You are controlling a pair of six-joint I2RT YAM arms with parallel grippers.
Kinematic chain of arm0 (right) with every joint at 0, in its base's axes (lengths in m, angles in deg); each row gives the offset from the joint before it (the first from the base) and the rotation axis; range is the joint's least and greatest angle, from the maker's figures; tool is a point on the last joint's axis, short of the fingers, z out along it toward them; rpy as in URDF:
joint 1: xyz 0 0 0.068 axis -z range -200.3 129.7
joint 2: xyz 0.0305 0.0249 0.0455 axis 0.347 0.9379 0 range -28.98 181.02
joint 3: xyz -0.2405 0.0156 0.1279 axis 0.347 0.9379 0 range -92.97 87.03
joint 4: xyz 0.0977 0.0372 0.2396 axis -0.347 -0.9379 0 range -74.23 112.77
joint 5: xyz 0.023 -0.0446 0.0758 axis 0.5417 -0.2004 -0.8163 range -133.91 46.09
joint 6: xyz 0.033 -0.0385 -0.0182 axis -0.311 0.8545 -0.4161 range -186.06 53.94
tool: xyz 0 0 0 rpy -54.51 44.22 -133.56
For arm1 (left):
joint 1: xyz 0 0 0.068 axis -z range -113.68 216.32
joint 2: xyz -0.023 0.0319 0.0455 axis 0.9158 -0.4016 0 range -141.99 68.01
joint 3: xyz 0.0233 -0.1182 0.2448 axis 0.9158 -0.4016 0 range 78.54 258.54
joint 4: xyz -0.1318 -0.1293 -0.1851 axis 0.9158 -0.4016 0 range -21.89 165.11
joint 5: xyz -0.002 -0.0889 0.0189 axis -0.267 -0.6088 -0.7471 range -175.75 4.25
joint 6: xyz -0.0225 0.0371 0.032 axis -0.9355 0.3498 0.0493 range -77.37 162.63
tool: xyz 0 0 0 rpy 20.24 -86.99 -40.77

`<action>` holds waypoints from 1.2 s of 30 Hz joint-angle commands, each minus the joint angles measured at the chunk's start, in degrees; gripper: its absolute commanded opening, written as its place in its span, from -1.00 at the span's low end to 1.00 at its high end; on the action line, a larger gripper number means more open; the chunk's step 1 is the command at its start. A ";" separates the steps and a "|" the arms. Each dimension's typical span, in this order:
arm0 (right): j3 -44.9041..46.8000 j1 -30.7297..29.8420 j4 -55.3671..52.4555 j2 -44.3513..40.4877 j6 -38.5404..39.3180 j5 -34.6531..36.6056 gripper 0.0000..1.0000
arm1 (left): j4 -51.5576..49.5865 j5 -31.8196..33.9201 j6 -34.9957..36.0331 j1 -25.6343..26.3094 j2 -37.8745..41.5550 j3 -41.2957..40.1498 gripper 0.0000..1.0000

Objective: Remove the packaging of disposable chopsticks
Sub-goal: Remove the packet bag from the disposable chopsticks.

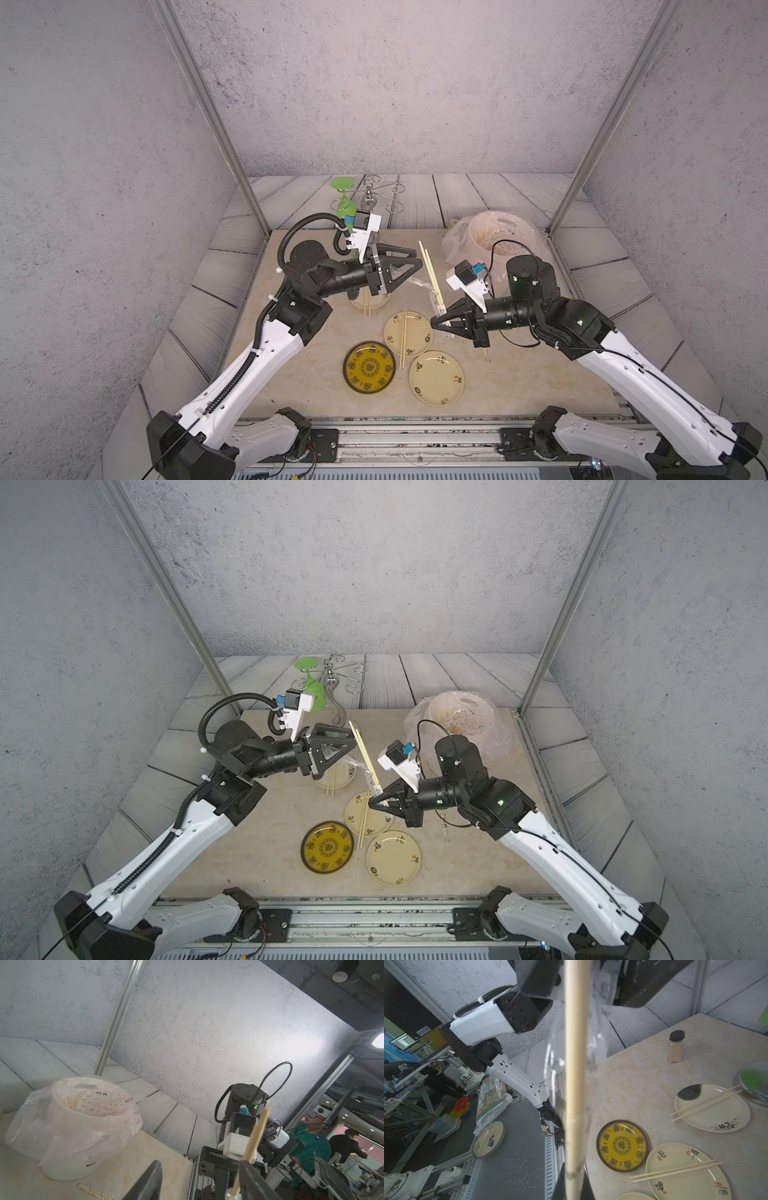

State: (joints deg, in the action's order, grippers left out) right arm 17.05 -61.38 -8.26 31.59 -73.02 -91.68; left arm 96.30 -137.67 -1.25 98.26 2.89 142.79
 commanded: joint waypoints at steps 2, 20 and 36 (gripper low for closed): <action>-0.69 -0.43 -0.04 1.33 0.44 -3.74 -1.00 | 6.27 -6.40 -3.40 0.00 0.00 0.45 0.19; 1.31 -0.49 -0.99 0.61 3.96 -8.70 -1.00 | -8.19 -6.19 14.05 -8.04 9.99 -1.86 0.26; 2.59 -1.50 0.89 1.95 4.73 -20.08 -1.00 | 7.87 -10.82 3.03 -9.49 8.47 -5.42 0.21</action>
State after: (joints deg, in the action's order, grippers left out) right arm 19.35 -62.52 -8.37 33.04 -68.84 -108.88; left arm 93.68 -143.94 8.52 88.95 13.12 138.96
